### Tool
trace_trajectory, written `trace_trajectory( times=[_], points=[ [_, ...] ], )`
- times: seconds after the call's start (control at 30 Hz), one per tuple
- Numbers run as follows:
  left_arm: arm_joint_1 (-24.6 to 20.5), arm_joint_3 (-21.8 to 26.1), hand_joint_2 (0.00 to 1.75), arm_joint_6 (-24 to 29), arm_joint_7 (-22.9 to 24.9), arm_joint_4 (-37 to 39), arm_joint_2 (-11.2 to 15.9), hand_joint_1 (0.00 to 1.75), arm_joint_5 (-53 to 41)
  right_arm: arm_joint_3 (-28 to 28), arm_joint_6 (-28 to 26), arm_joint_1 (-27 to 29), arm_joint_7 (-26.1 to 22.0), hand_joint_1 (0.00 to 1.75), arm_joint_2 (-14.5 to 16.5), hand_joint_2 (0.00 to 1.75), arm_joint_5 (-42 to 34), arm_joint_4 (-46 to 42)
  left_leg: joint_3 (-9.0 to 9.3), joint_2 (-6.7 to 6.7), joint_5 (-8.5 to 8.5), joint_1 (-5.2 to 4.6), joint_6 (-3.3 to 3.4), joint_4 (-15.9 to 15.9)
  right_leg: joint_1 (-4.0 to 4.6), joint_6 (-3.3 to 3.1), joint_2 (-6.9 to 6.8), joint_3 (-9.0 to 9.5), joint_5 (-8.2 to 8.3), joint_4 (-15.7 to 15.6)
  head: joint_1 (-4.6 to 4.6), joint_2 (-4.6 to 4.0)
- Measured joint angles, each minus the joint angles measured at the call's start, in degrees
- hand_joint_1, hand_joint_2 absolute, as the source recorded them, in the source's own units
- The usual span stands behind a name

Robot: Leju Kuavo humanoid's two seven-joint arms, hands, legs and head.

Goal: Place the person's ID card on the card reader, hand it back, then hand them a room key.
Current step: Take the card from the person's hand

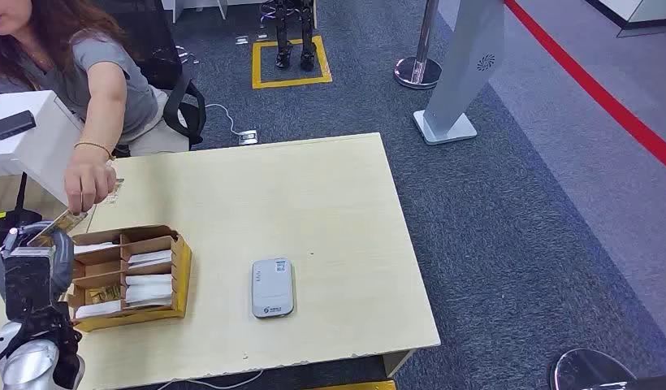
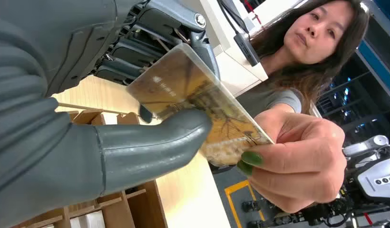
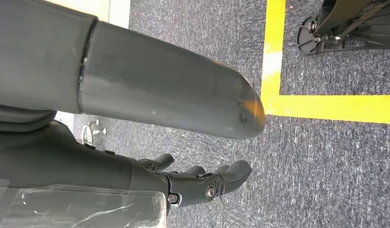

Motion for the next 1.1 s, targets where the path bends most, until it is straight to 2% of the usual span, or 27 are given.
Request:
trace_trajectory(
  times=[0.3, 0.5, 0.67, 0.9, 1.1],
  points=[
    [-1.5, -0.9, 1.75, 1.6, 0.5, 1.7, -0.4, 1.75, -1.6, 1.2, -0.5, -0.2, 0.2, 0.00, 0.0, 1.75, 1.0, 0.0, 0.01, 0.00, 0.00, 0.00, 0.00, 0.0, 0.00, 0.00, 0.00, 0.00, 0.00, 0.0, -0.02, 0.00],
    [-2.9, -2.4, 1.75, 4.4, 0.4, 2.8, -0.6, 1.75, -5.1, 2.4, -0.5, -0.3, 0.7, 0.00, 0.0, 1.75, 2.2, 0.0, 0.01, 0.00, 0.00, 0.00, 0.00, 0.0, 0.00, 0.00, 0.00, 0.00, 0.00, 0.0, -0.02, 0.00],
    [-4.1, -5.2, 1.75, 7.0, 0.1, 3.1, -1.4, 1.75, -9.3, 3.2, -0.5, -0.5, 0.5, 0.00, 0.0, 1.75, 2.8, 0.0, 0.00, -0.01, 0.00, -0.01, 0.00, 0.0, 0.00, 0.00, 0.00, 0.00, 0.00, 0.0, -0.02, 0.00],
    [-4.7, -9.6, 1.75, 10.4, -0.5, 3.2, -3.8, 1.75, -14.0, 4.1, -1.0, -0.7, -0.3, 0.00, 0.0, 1.75, 3.4, -0.1, 0.00, -0.01, 0.00, -0.01, 0.00, 0.0, -0.01, 0.01, 0.00, 0.00, 0.01, 0.0, -0.01, 0.00],
    [-6.4, -14.0, 1.75, 16.6, 0.6, 4.1, -5.4, 1.75, -23.2, 4.8, -0.5, -1.0, 0.1, 0.00, 0.0, 1.75, 4.3, -0.1, 0.01, -0.01, 0.00, -0.01, 0.01, 0.0, -0.01, 0.01, -0.01, 0.00, 0.01, 0.0, -0.02, 0.00]
  ],
)
